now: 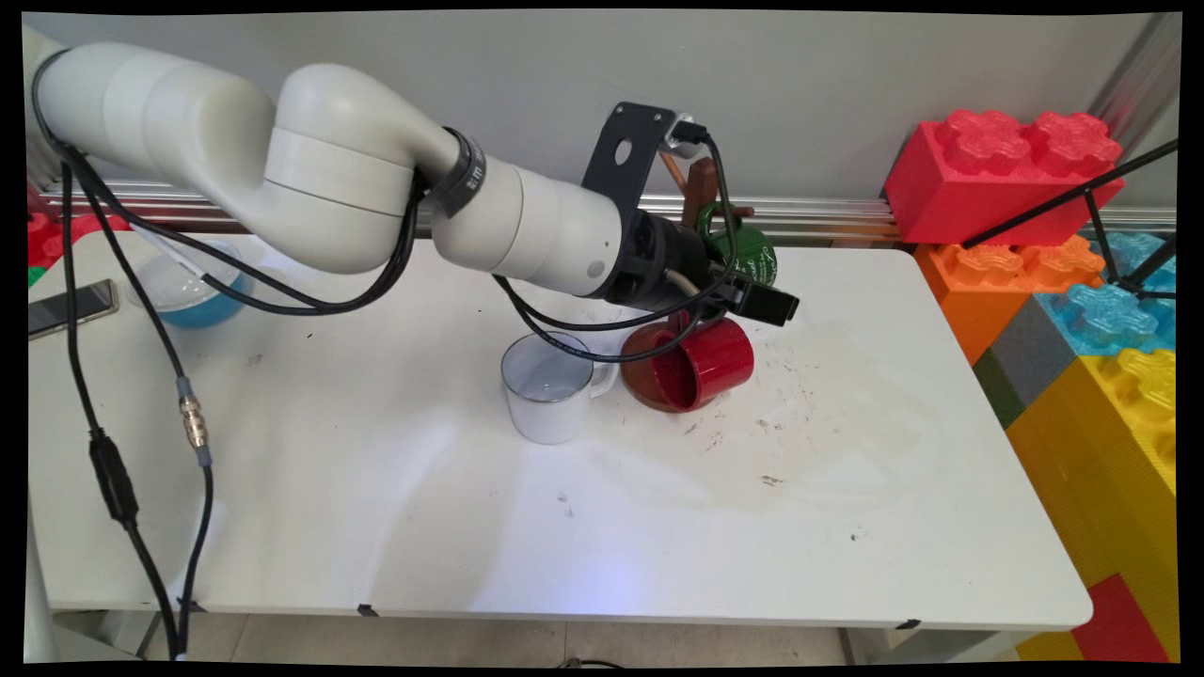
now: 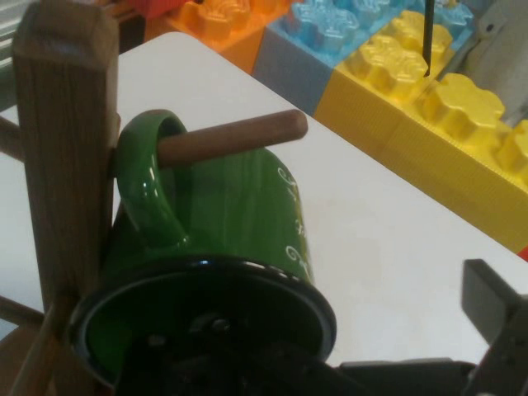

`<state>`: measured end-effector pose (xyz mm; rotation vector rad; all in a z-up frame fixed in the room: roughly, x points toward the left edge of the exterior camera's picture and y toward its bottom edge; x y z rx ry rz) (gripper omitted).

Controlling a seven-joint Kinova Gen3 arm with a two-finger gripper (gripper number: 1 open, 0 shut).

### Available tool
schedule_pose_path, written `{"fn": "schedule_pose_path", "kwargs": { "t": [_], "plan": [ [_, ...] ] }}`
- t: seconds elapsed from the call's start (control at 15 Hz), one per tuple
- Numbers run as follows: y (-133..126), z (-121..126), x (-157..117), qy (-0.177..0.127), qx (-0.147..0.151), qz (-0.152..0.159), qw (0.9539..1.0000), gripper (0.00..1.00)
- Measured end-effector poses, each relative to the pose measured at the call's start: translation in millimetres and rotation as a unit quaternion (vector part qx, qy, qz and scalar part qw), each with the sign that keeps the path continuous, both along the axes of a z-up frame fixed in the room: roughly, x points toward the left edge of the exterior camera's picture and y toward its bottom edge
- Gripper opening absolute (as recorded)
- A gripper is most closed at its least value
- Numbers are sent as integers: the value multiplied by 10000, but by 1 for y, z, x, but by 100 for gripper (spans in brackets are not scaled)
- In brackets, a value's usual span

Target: Pick up the green mug from the rack, then place the picked object on the table

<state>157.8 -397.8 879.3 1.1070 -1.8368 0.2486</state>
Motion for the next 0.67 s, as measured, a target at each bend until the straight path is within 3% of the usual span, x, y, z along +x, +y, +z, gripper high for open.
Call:
{"fn": "schedule_pose_path", "kwargs": {
  "t": [0.07,0.67],
  "plan": [
    [0,0,0,14,-6,6,10000,0],
    [-4,0,6,41,-11,110,9999,0]
  ]
}}
